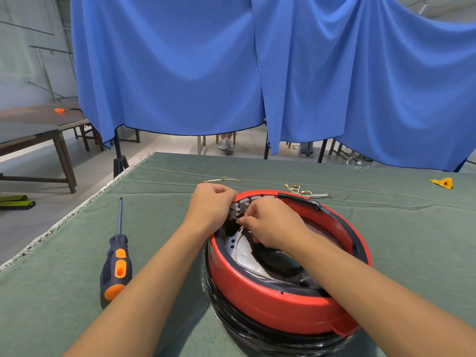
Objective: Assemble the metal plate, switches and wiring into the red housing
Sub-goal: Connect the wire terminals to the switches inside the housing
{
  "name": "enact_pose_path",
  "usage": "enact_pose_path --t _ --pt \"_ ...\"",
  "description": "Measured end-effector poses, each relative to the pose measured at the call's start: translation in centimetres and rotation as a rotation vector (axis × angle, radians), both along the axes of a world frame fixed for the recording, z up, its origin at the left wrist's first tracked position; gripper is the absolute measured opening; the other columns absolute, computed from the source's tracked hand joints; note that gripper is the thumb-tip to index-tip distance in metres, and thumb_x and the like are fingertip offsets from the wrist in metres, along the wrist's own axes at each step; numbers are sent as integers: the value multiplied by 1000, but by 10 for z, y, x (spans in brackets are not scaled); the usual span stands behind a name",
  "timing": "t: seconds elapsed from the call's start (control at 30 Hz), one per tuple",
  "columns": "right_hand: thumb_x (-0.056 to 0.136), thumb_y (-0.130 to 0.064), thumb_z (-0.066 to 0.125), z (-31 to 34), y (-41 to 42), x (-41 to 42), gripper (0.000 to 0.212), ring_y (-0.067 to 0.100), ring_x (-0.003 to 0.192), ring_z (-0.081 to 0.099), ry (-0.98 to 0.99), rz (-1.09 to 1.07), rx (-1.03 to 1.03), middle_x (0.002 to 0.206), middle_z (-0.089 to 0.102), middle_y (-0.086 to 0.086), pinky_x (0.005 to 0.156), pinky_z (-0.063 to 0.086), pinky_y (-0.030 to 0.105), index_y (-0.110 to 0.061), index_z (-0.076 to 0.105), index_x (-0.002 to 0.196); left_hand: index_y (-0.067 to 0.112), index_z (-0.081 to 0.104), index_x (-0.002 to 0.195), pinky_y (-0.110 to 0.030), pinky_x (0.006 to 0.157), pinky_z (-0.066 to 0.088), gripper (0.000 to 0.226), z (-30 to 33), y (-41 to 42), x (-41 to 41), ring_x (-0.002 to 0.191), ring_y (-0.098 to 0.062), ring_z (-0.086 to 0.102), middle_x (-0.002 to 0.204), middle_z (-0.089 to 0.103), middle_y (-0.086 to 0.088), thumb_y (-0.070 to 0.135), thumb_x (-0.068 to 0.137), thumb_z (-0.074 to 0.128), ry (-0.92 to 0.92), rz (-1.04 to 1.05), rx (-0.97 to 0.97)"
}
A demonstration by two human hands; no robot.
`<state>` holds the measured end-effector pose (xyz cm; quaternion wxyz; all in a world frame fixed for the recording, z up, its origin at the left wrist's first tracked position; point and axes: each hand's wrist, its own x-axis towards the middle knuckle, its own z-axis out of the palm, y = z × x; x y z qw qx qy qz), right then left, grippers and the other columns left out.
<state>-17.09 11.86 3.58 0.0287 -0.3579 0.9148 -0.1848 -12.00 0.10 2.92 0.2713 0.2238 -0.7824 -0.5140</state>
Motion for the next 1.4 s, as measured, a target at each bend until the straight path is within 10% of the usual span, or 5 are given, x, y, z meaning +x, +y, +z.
enact_pose_path --t 0.57,1.0,1.4 --pt "97 -27 52 -1 2 -3 34 12 45 53 -124 4 -80 67 72 5 71 54 32 -7 70 78 -2 73 80 -40 75 53 21 0 0 -1 66 -20 58 82 70 -23 8 81 54 3 4 -8" --pt "87 -35 61 0 3 -4 26 7 55 51 -69 62 -37 61 60 -9 71 53 32 -27 59 63 -4 72 80 -42 73 54 21 1 0 -1 64 -20 59 81 71 -23 7 79 53 -3 2 -2" --pt "89 -34 62 -2 0 -1 27 24 78 65 16 22 -58 70 70 5 77 54 36 -13 72 75 -1 73 79 -44 78 54 21 1 1 0 69 -24 62 81 71 -23 8 79 54 0 2 12"
